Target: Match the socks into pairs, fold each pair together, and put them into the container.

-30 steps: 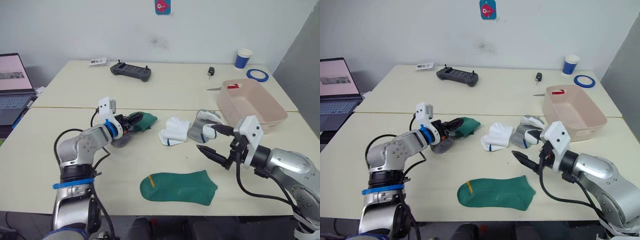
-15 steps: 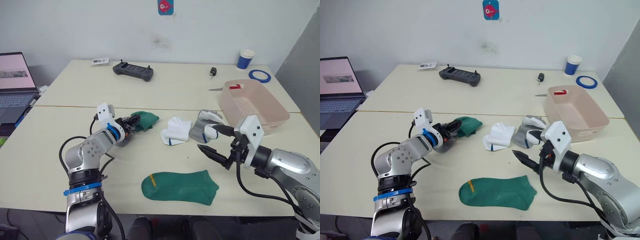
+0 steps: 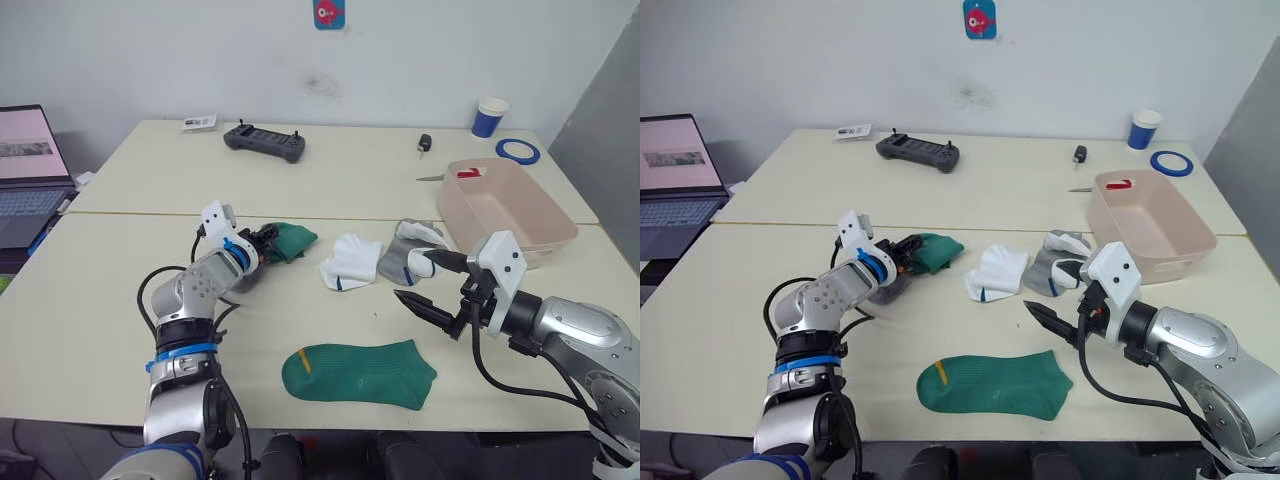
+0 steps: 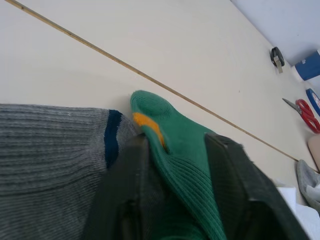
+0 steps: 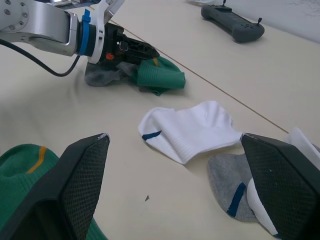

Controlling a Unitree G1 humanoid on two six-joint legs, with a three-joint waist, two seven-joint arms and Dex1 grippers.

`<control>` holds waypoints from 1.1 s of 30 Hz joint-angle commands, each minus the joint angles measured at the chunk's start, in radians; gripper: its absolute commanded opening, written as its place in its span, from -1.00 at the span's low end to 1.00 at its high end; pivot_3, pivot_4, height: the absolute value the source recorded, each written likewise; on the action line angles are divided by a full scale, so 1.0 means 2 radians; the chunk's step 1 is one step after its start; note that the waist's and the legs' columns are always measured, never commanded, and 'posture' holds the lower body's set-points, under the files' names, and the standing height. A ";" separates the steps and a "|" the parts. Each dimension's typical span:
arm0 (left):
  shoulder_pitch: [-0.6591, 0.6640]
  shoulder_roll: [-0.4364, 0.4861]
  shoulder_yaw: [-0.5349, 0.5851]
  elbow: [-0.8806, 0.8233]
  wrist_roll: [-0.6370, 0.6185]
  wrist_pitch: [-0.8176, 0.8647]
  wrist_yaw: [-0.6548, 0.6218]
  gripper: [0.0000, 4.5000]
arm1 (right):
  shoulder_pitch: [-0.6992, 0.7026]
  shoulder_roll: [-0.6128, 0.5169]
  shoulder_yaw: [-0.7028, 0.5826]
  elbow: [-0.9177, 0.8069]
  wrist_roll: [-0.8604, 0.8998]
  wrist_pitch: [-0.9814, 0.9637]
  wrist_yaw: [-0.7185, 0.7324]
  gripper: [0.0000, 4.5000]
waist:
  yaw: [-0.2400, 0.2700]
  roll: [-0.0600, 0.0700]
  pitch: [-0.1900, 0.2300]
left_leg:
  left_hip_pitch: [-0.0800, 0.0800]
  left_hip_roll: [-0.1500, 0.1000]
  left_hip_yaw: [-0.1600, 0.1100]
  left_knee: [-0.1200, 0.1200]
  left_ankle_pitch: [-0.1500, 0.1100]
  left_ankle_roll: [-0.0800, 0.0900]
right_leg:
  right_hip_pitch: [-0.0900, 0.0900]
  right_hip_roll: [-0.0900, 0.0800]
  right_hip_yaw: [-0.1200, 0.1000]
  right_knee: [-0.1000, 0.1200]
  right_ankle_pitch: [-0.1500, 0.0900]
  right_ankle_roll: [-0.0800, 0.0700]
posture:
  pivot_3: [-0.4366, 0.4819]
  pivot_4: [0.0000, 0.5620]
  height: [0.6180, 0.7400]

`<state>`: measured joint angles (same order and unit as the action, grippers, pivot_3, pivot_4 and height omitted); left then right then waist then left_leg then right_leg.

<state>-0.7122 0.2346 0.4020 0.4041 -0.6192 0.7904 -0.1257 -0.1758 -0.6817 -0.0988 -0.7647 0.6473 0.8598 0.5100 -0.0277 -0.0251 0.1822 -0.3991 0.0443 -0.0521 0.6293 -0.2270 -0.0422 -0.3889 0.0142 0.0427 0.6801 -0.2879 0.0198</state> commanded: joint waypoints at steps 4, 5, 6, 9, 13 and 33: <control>-0.012 0.001 0.008 -0.022 -0.016 -0.009 -0.023 -0.98 | -0.003 -0.002 -0.003 -0.014 -0.002 -0.011 -0.004 1.00 | 0.000 0.000 0.000 | 0.000 0.000 0.000 0.000 0.000 0.000 | 0.000 0.000 0.000 0.000 0.000 0.000 | -0.05 -0.47 1.00; -0.006 0.004 0.007 -0.038 -0.022 -0.008 -0.034 -0.98 | -0.003 -0.002 -0.002 -0.014 -0.002 -0.011 -0.004 1.00 | 0.000 0.000 0.000 | 0.000 0.000 0.000 0.000 0.000 0.000 | 0.000 0.000 0.000 0.000 0.000 0.000 | -0.05 -0.47 1.00; -0.001 0.006 0.006 -0.053 -0.026 -0.008 -0.042 -0.98 | -0.003 -0.001 -0.002 -0.014 -0.003 -0.011 -0.005 1.00 | 0.000 0.000 0.000 | 0.000 0.000 0.000 0.000 0.000 0.000 | 0.000 0.000 0.000 0.000 0.000 0.000 | -0.05 -0.47 1.00; 0.009 0.010 0.009 -0.081 -0.036 -0.009 -0.054 -0.98 | -0.003 0.000 -0.002 -0.014 -0.002 -0.013 -0.007 1.00 | 0.000 0.000 0.000 | 0.000 0.000 0.000 0.000 0.000 0.000 | 0.000 0.000 0.000 0.000 0.000 0.000 | -0.05 -0.47 1.00; 0.023 0.029 0.039 -0.157 -0.085 0.010 -0.066 -0.98 | -0.006 0.001 -0.002 -0.012 -0.002 -0.016 -0.006 1.00 | -0.002 0.000 0.000 | 0.000 0.000 0.000 0.000 0.000 0.000 | 0.000 0.000 0.000 0.000 0.000 0.000 | -0.05 -0.47 1.00; 0.199 0.096 -0.265 -0.396 0.092 -0.121 -0.137 -0.98 | 0.023 -0.049 -0.024 0.008 -0.007 -0.027 0.035 1.00 | 0.002 -0.001 0.001 | 0.000 -0.001 0.001 0.000 0.000 0.000 | 0.000 -0.001 0.001 -0.001 0.000 0.000 | -0.05 -0.47 1.00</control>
<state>-0.2953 0.4246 -0.1198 -0.3701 -0.4954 0.6300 -0.3896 -0.1283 -0.7723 -0.1092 -0.7341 0.6374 0.8265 0.5698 -0.0243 -0.0264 0.1832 -0.3988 0.0432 -0.0506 0.6290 -0.2267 -0.0430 -0.3887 0.0123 0.0449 0.6792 -0.2878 0.0197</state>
